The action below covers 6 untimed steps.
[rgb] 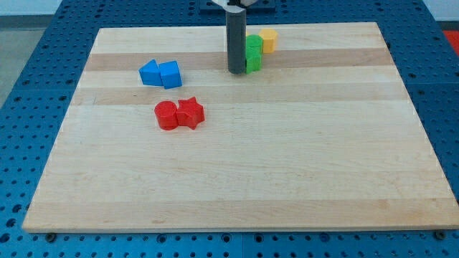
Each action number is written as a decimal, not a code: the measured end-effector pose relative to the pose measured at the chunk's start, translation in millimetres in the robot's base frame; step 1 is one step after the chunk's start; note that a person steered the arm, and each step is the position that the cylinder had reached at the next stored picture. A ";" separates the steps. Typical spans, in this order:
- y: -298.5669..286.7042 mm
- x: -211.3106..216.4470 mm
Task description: Move your arm towards the blue cube
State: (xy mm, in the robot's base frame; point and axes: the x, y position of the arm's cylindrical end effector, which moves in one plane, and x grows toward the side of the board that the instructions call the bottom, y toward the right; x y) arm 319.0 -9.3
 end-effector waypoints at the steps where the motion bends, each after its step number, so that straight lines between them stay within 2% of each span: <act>1: -12.5 -2.2; 3: -14.1 -2.2; 5: -73.7 -6.4; 6: -96.2 -23.2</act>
